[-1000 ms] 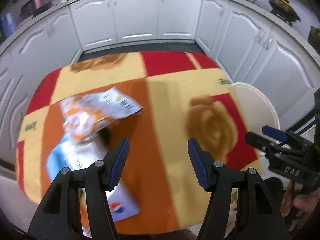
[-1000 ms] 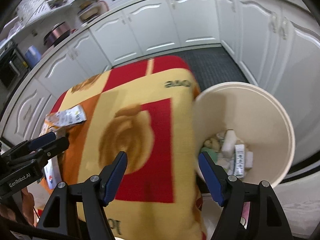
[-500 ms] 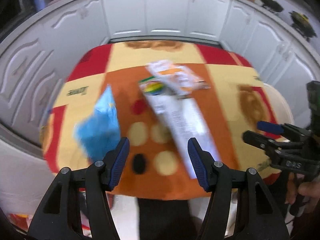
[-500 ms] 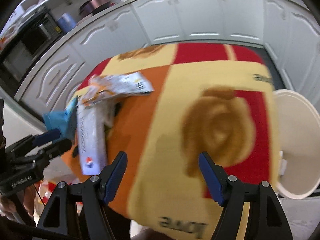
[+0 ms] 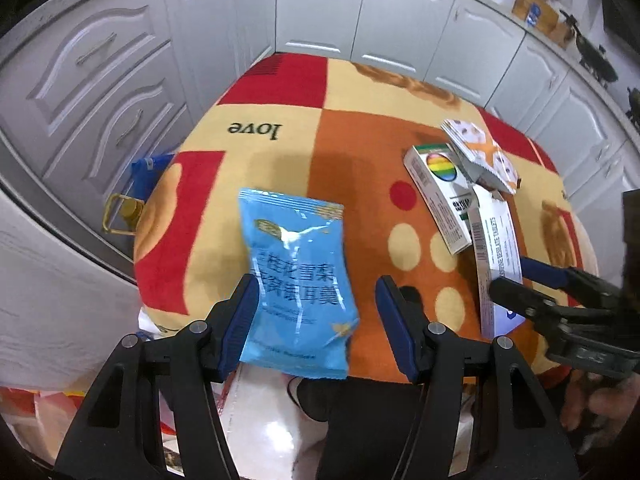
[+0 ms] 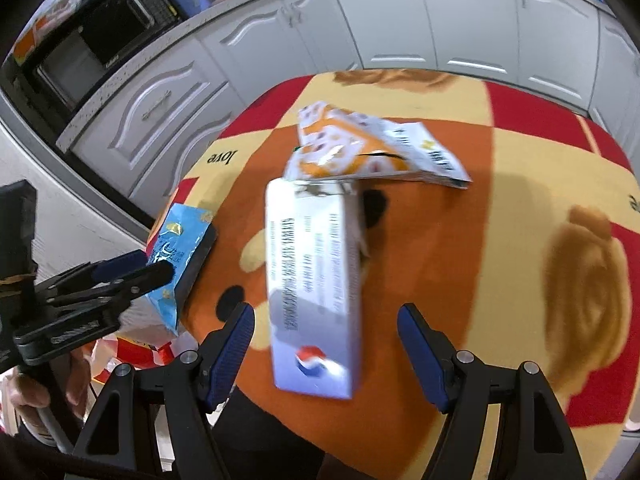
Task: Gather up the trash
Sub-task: 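Grasp the blue snack bag with the left gripper while the right grasps the white medicine box, then carry the blue snack bag and medicine box with both grippers over the bin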
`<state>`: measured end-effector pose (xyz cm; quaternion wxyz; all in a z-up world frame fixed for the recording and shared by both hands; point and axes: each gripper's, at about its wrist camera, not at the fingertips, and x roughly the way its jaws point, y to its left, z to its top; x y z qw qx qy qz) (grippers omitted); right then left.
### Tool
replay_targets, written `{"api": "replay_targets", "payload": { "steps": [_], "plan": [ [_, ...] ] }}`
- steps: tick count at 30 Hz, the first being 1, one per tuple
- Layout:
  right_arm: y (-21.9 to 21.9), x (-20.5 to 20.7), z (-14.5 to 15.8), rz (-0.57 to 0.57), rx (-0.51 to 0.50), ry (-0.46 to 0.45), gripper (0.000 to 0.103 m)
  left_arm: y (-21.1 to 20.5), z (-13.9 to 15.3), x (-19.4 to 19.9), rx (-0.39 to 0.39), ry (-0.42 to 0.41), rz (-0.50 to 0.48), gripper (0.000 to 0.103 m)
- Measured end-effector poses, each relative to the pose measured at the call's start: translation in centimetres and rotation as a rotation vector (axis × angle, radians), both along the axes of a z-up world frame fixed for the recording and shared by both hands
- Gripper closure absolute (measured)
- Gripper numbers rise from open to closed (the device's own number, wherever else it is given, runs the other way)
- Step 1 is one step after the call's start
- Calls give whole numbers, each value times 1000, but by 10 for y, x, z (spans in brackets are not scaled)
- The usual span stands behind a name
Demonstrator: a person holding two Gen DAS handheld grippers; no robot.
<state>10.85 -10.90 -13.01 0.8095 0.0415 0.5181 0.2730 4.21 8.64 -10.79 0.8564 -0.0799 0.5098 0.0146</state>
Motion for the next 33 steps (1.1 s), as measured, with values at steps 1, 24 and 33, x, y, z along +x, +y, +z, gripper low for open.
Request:
{"api": "replay_targets", "payload": {
  "steps": [1,24,33],
  "plan": [
    [3,2,-2,-1,-1,-3,31,1,0,-1,-4,3,-1,44],
    [-77,-5,-18,-117,-116,2,43,3,-49,25,38,39,-13,31],
    [-71,-8,-16,-105,-146,-57,55,9,-37,17,-51,2,-18,50]
  ]
}}
